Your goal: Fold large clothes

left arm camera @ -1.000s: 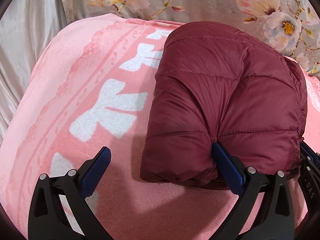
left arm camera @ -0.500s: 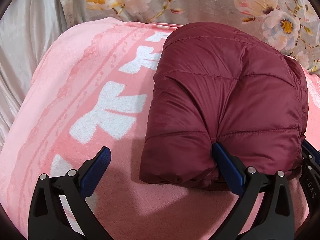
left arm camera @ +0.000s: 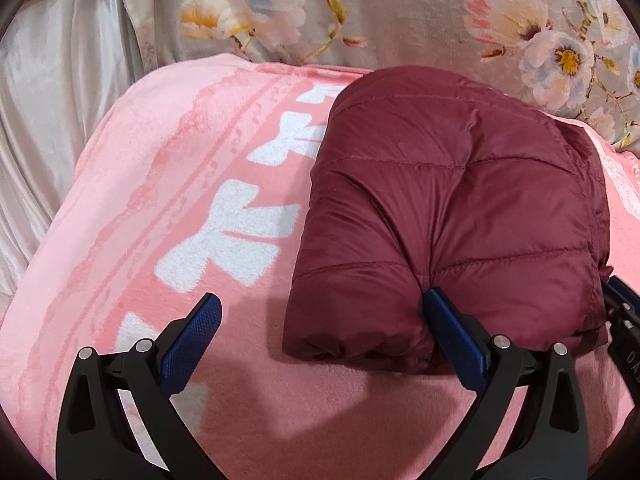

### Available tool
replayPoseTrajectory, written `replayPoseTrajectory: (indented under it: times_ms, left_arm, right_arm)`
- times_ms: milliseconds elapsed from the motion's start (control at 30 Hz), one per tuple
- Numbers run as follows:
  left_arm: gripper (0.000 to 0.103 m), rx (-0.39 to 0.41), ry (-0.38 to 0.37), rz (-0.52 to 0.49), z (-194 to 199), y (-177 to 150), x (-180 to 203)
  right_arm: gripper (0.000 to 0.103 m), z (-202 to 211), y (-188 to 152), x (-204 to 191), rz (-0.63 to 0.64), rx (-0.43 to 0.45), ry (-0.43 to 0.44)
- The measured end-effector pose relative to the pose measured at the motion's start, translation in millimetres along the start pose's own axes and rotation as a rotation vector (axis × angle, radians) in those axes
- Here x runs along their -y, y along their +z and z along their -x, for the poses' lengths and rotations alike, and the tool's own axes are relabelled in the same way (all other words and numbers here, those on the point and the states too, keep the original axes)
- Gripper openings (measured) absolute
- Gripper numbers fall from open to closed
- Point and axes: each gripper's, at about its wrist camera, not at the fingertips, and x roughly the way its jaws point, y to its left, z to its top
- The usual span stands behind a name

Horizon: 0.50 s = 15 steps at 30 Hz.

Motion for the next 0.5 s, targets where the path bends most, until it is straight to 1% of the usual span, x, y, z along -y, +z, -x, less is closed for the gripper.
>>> replayPoseTrajectory:
  times_ms: [67, 133, 167, 200, 300, 400, 500]
  left_arm:
    - [0.098, 0.015, 0.004, -0.011, 8.1, -4.5, -0.1]
    - [0.098, 0.020, 0.007, -0.022, 15.5, -10.3, -0.3]
    - [0.098, 0.017, 0.012, -0.030, 20.6, -15.6, -0.1]
    - [0.098, 0.012, 0.015, -0.035, 25.5, -20.7, 0.2]
    - [0.098, 0.003, 0.022, -0.043, 38.8, -34.2, -0.7]
    - [0.098, 0.013, 0.016, -0.037, 54.2, -47.0, -3.7]
    - [0.098, 0.010, 0.014, -0.038, 67.2, -59.8, -4.3]
  right_arm:
    - [0.061, 13.6, -7.2, 3.4, 0.022, 0.031, -0.035]
    - [0.066, 26.3, -18.8, 6.2, 0.040, 0.044, -0.044]
    - [0.071, 32.0, -25.7, 8.4, 0.040, 0.038, -0.038]
    - [0.074, 37.5, -32.2, 11.5, 0.031, 0.032, -0.029]
    - [0.078, 50.3, -46.8, 18.0, 0.006, 0.023, -0.030]
    - [0.078, 58.0, -59.3, 19.9, 0.007, 0.002, -0.038]
    - [0.079, 69.4, -71.8, 16.8, 0.011, 0.007, -0.037]
